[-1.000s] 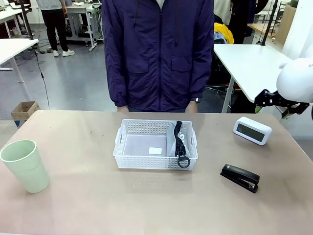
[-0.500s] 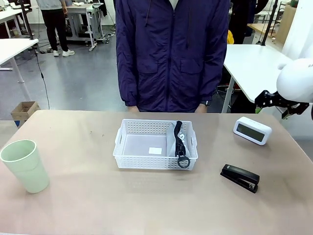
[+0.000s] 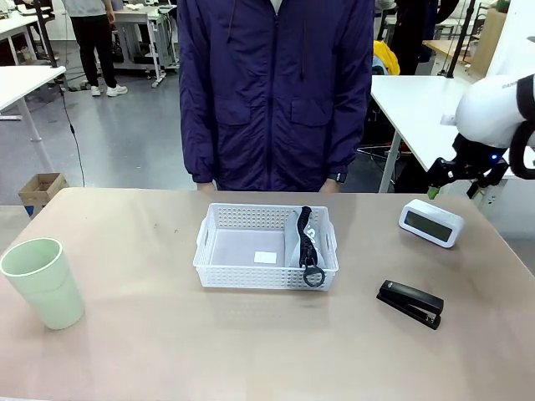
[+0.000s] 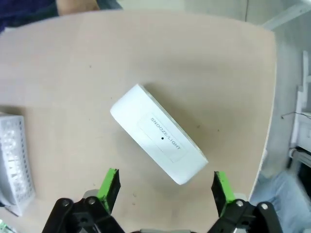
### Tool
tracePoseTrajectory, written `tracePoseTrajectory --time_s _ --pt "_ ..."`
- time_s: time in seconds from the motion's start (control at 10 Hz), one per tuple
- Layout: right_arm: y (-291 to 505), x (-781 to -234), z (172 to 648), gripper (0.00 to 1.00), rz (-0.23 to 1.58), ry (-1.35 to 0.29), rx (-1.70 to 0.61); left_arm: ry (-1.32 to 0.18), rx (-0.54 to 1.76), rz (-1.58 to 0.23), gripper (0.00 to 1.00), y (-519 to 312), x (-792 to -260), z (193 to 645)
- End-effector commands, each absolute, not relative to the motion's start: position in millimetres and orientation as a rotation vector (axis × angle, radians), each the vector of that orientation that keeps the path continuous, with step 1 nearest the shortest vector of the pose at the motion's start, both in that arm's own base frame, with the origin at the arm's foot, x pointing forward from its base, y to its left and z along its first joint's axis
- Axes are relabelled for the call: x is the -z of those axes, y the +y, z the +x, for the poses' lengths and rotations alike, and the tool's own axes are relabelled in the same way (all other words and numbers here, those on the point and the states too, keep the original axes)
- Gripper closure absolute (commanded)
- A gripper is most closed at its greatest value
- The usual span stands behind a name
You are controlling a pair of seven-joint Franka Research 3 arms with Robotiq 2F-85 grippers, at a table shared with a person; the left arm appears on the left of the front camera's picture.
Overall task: Efficiently arrange items inside the basket to fit them all.
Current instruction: Pick up the Digital clock and place it inside the Organizing basket.
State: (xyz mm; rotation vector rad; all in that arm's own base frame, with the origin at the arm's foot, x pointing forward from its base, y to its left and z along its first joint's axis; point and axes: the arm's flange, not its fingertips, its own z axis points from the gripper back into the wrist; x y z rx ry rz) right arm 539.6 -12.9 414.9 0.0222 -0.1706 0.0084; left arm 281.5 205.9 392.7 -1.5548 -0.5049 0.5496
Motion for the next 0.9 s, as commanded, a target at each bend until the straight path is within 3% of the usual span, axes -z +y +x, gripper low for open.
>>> tracePoseTrajectory --time_s 0.0,0.5,0.8 --pt "-16 -424 563 0.00 -0.009 -0.116 -0.020 -0.516 -0.534 -1.564 0.00 205 -394 280" --pt "-16 -413 580 0.00 0.004 -0.085 -0.002 -0.516 -0.534 -1.564 0.00 205 -394 280" --pt "-14 -405 579 0.00 -0.139 -0.072 -0.347 -0.516 -0.534 -1.564 0.00 205 -394 280"
